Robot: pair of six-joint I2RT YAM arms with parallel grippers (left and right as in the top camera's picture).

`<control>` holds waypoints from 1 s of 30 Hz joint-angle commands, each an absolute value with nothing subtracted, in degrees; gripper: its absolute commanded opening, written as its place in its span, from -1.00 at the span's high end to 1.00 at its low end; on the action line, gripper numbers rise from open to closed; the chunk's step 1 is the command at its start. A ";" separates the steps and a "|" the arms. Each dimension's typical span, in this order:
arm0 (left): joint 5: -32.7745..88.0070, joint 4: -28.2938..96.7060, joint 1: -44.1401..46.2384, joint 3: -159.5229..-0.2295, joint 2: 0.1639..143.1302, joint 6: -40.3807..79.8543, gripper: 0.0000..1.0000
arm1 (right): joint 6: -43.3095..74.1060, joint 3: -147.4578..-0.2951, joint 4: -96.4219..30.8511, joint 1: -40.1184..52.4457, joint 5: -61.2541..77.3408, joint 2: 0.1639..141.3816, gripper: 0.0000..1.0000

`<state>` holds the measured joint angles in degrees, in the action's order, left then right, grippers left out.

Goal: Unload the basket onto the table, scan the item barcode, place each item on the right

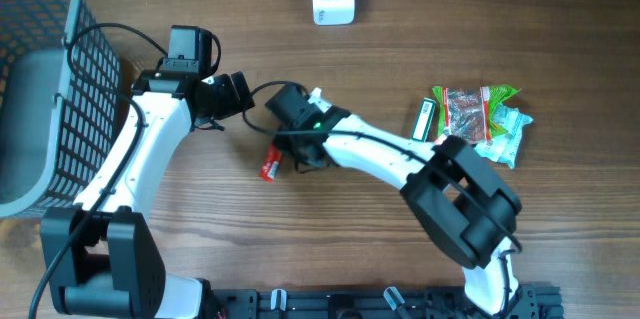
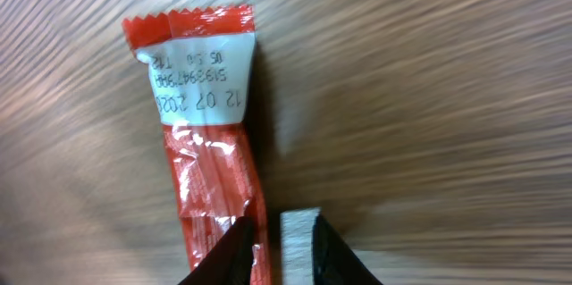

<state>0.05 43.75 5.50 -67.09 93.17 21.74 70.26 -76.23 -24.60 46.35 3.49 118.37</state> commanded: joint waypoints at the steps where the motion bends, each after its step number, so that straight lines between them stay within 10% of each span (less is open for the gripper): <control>1: -0.05 43.79 5.39 -67.29 93.54 21.47 -1.00 | 69.45 -75.05 -28.75 41.50 0.40 118.54 0.55; 14: -0.03 43.79 5.39 -67.29 93.54 21.47 -1.00 | 50.94 -75.05 -30.83 34.52 10.87 113.65 0.92; 20: -0.05 43.77 5.39 -67.29 93.54 21.47 -1.00 | 41.08 -75.11 -29.02 34.50 12.51 109.95 0.21; 30: -0.05 43.77 5.39 -67.29 93.54 21.47 -1.00 | 41.12 -75.07 -16.58 35.73 2.46 112.40 0.32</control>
